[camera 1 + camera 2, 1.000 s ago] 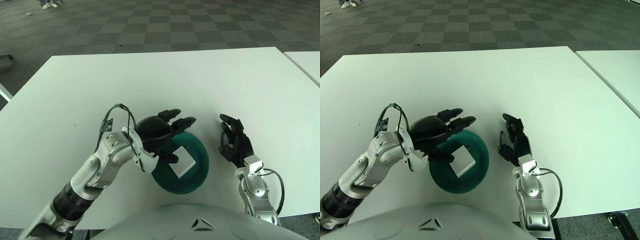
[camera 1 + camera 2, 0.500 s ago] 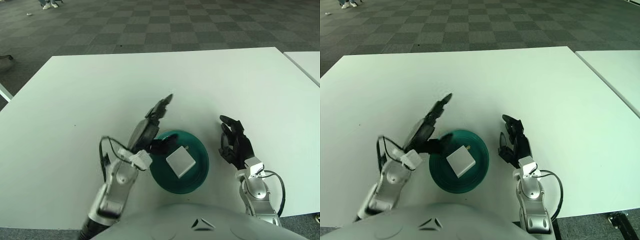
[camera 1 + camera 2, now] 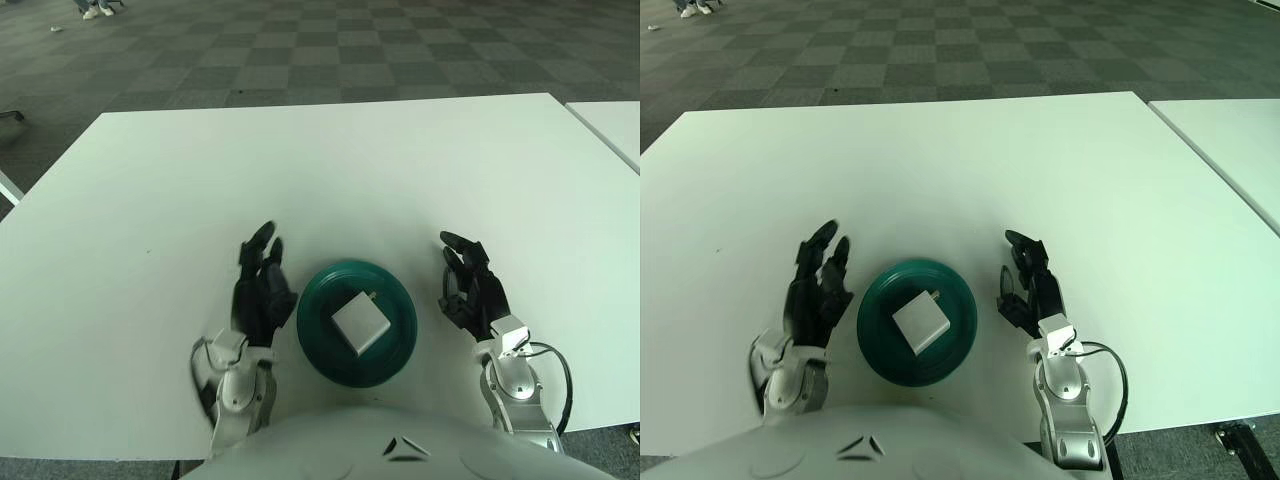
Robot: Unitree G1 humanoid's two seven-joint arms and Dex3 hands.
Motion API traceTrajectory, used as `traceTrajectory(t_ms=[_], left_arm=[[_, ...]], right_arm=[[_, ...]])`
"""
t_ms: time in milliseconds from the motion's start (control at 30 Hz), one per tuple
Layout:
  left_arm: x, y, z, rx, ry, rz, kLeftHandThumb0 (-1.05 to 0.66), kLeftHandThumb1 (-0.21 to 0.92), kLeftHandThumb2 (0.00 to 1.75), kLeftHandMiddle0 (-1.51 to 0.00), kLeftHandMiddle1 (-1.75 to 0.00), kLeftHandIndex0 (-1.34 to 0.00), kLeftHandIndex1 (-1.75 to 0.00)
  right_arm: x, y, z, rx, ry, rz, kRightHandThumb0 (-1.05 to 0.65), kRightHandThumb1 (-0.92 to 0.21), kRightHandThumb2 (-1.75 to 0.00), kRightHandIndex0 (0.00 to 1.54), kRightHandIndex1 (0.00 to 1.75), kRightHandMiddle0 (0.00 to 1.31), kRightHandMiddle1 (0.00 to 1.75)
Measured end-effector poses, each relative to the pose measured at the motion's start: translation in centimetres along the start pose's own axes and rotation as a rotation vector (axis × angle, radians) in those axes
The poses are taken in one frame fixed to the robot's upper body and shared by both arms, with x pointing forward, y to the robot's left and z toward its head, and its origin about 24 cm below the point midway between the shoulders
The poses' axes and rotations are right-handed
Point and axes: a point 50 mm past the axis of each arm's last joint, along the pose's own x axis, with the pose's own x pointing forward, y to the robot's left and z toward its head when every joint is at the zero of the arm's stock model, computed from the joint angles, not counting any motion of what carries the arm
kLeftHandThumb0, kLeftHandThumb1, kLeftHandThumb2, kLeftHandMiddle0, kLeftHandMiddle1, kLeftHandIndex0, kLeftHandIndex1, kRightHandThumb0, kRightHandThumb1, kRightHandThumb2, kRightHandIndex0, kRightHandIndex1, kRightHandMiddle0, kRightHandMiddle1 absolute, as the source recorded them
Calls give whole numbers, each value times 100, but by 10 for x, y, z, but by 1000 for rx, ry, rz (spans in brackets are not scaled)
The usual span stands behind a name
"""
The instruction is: Put the charger into the plate.
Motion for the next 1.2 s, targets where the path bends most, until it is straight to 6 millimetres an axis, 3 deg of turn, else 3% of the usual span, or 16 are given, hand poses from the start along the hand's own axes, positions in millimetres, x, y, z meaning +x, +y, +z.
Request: traceTrajectory(t_ms=[733, 1200], left_arm=[[-9, 2, -7, 66, -85, 22, -87, 92, 102, -37, -6, 0, -77], [-9, 1, -8, 196, -66, 43, -88, 92, 102, -41, -8, 0, -93]], right_arm=[[2, -3, 0, -1, 5, 12, -78, -92, -86, 32, 1, 0, 73], [2, -3, 0, -3, 8, 11, -78, -92, -86, 32, 1, 0, 73]])
